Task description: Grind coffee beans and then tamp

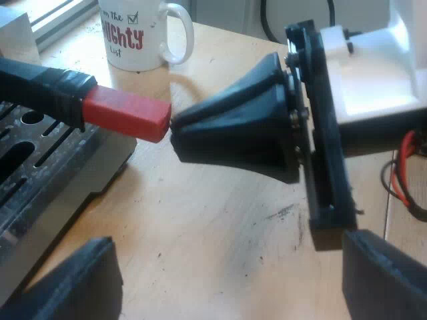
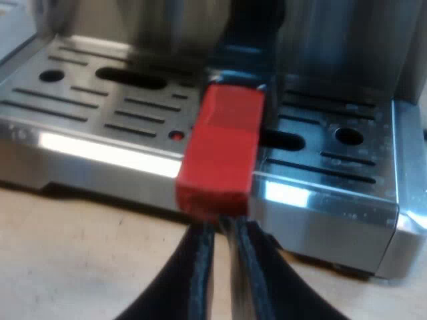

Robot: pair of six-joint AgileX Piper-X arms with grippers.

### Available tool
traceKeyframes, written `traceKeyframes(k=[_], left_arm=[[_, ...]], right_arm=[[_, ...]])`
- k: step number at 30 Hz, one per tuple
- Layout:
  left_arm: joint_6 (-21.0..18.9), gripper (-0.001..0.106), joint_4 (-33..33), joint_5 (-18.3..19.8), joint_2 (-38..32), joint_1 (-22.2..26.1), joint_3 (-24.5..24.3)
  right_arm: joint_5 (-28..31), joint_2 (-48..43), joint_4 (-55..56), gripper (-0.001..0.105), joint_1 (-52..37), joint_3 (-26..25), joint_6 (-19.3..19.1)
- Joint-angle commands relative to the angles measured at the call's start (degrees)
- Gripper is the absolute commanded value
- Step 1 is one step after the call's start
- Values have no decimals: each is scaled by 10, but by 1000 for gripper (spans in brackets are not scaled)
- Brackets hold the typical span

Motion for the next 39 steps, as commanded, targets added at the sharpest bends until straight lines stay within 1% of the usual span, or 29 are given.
traceKeyframes(k=[1, 2, 3, 4, 5, 6, 7, 9, 12, 16, 19, 20, 21, 22, 24, 27, 30, 31, 32, 34, 37, 39], left_arm=[[2, 71, 2, 5, -3, 0, -2], [2, 71, 2, 5, -3, 0, -2], [2, 71, 2, 5, -3, 0, -2], [2, 71, 2, 5, -3, 0, -2], [2, 71, 2, 5, -3, 0, -2], [2, 71, 2, 5, -3, 0, -2], [2, 71, 2, 5, -3, 0, -2], [2, 71, 2, 5, -3, 0, -2], [2, 71, 2, 5, -3, 0, -2], [2, 71, 2, 5, -3, 0, -2], [2, 71, 2, 5, -3, 0, -2], [2, 71, 2, 5, -3, 0, -2], [2, 71, 2, 5, -3, 0, -2], [2, 71, 2, 5, -3, 0, -2], [4, 71, 2, 5, -3, 0, -2], [4, 71, 2, 5, -3, 0, -2], [4, 71, -1, 5, -3, 0, -2], [4, 71, -2, 5, -3, 0, -2], [4, 71, -5, 5, -3, 0, -2], [4, 71, -9, 5, -3, 0, -2], [4, 71, -20, 5, -3, 0, -2], [4, 71, -31, 4, -3, 0, -2]], right_arm=[[11, -2, 23, 22, 16, -3, 8], [11, -2, 32, 28, 23, -3, 14], [11, -2, 34, 30, 25, -3, 19], [11, -2, 40, 35, 30, -3, 28], [11, -2, 43, 38, 32, -3, 31], [11, -2, 50, 44, 38, -3, 33], [11, -3, 52, 46, 41, -3, 33], [11, -10, 62, 54, 46, -3, 33], [12, -26, 62, 61, 46, -3, 33], [14, -53, 66, 62, 45, -3, 33], [14, -72, 113, 62, 45, -16, 33], [14, -76, 148, 62, 45, -31, 33], [12, -76, 160, 62, 45, -36, 33], [6, -76, 193, 62, 45, -54, 35], [-9, -76, 240, 62, 43, -86, 53], [-8, -76, 266, 62, 42, -111, 59], [-14, -76, 268, 62, 35, -122, 62], [-19, -76, 267, 62, 30, -125, 66], [-38, -76, 271, 62, 16, -133, 72], [-54, -74, 281, 62, -2, -144, 74], [-85, -69, 312, 62, -33, -170, 82], [-117, -62, 332, 62, -55, -188, 84]])
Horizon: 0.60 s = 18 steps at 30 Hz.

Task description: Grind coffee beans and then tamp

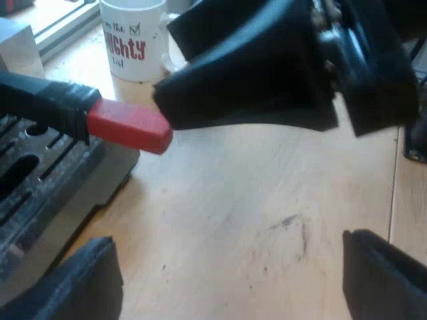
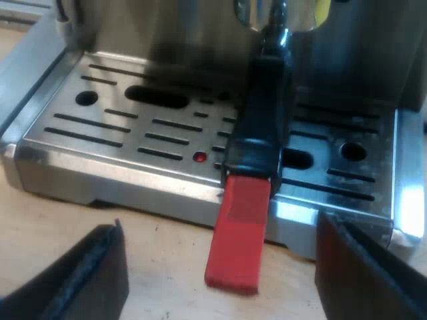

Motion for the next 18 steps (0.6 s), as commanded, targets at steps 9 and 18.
traceKeyframes(k=[9, 18], left_arm=[[3, 80, -39, 0, -3, 0, -2], [3, 80, -38, 0, -3, 0, -2]], right_arm=[[-156, 61, 81, 62, -100, -86, 15], [-200, 102, 79, 62, -126, -87, 15]])
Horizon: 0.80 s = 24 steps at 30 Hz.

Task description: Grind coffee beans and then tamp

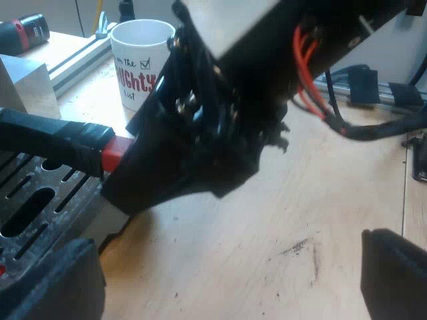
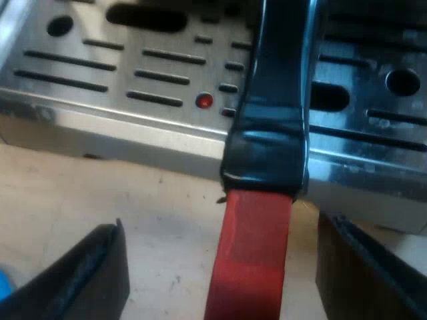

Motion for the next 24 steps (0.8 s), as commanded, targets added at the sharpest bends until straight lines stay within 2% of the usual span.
traceKeyframes(k=[1, 9, 13, 24], left_arm=[[3, 80, -1, 0, -3, 0, -2], [3, 80, 0, 0, -3, 0, -2], [3, 80, 3, 0, -3, 0, -2], [3, 80, 3, 0, -3, 0, -2]], right_arm=[[-16, 14, 2, 62, -9, -4, -5], [-38, 41, -2, 62, -24, -4, -5], [-69, 50, -10, 62, -40, -4, -6], [-82, 51, -11, 62, -51, -4, -10]])
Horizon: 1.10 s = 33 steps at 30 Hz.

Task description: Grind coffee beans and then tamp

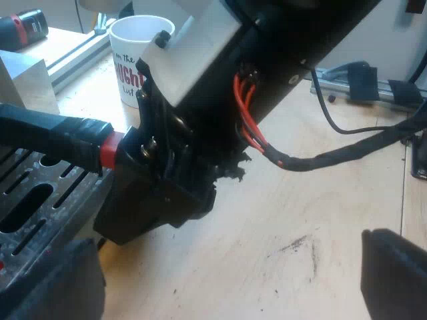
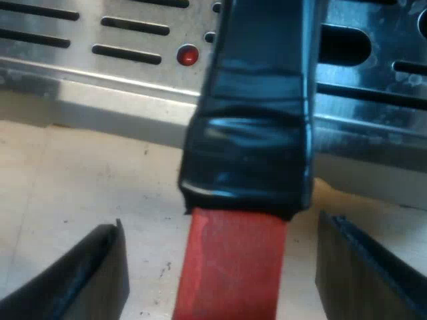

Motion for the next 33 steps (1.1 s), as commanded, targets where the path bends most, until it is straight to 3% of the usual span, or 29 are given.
traceKeyframes(k=[1, 3, 8, 13, 17, 25, 33], left_arm=[[3, 80, -1, 0, -3, 0, -2], [3, 80, -1, 0, -3, 0, -2], [3, 80, 3, 0, -3, 0, -2], [3, 80, 8, 0, -3, 0, -2], [3, 80, 9, 0, -3, 0, -2], [3, 80, 9, 0, -3, 0, -2], [3, 80, 9, 0, -3, 0, -2]], right_arm=[[-4, 0, 2, 62, -3, -4, -10], [-4, 0, 2, 59, -3, -4, -10], [-4, 0, 2, 34, -3, -4, -10], [-4, 0, 2, 19, -3, -4, -13], [-4, 0, 2, 1, -2, -4, -46], [-6, -5, 22, 0, 17, -4, -46], [66, -35, 44, 0, 59, -4, -14]])
